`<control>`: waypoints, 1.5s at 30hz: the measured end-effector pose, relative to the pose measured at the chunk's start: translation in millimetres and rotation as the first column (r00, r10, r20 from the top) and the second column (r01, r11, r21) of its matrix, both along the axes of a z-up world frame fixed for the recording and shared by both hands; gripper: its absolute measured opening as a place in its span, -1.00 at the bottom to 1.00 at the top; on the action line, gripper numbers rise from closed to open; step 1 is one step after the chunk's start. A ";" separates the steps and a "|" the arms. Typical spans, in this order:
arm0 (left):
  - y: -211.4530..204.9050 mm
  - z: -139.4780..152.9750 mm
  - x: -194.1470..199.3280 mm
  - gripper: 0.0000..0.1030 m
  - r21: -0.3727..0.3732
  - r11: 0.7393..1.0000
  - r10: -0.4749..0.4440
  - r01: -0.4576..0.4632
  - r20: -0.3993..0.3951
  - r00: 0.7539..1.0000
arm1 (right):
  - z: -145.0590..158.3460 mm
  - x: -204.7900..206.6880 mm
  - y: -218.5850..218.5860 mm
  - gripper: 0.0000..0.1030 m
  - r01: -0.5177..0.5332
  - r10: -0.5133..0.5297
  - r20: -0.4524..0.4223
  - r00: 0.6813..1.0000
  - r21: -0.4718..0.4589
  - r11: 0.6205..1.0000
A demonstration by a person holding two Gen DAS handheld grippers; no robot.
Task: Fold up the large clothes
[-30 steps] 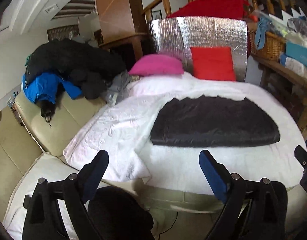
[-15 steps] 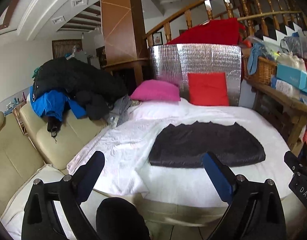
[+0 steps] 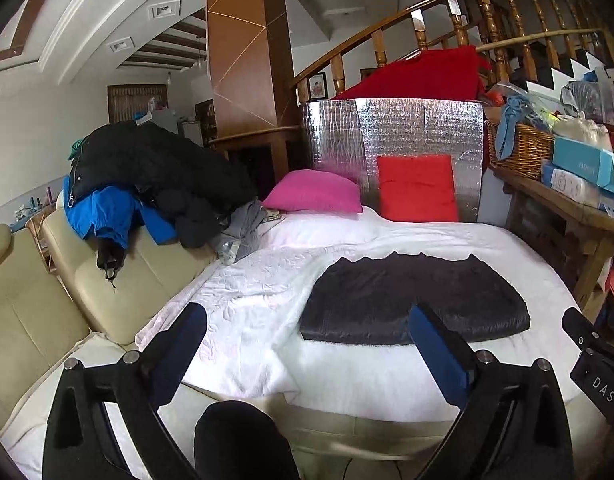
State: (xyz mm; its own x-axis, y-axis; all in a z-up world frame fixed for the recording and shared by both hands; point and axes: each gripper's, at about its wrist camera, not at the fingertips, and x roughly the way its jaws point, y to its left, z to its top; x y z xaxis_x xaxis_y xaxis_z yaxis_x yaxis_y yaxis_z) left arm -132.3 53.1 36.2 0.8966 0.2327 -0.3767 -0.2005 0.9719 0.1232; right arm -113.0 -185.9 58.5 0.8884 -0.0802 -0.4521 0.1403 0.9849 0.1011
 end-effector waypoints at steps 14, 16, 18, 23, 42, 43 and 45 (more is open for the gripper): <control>2.3 -4.5 1.9 0.95 -0.009 1.000 0.002 -0.002 -0.019 1.000 | -5.5 2.3 0.0 0.67 0.004 -0.004 -0.016 1.000 0.002 1.000; 3.2 -4.5 2.3 0.95 -0.009 1.000 0.003 -0.003 -0.018 1.000 | -5.9 2.0 -0.1 0.67 0.004 -0.004 -0.016 1.000 0.004 1.000; 4.1 -4.8 1.9 0.95 -0.007 1.000 0.003 -0.003 -0.016 1.000 | -5.8 2.2 -0.9 0.67 0.003 -0.003 -0.016 1.000 0.002 1.000; 4.0 -5.2 1.6 0.95 -0.007 1.000 0.004 -0.004 -0.015 1.000 | -6.4 3.1 -1.5 0.67 0.003 -0.003 -0.018 1.000 0.003 1.000; 9.3 -9.6 5.5 0.95 -0.010 1.000 0.008 -0.008 -0.024 1.000 | -9.4 5.5 0.0 0.67 0.009 -0.009 -0.024 1.000 0.005 1.000; 9.5 -9.9 5.7 0.95 -0.010 1.000 0.008 -0.008 -0.025 1.000 | -9.7 5.7 0.2 0.67 0.011 -0.010 -0.023 1.000 0.004 1.000; 10.3 -10.2 6.1 0.95 -0.012 1.000 0.007 -0.008 -0.026 1.000 | -9.9 6.0 -0.1 0.67 0.010 -0.010 -0.024 1.000 0.003 1.000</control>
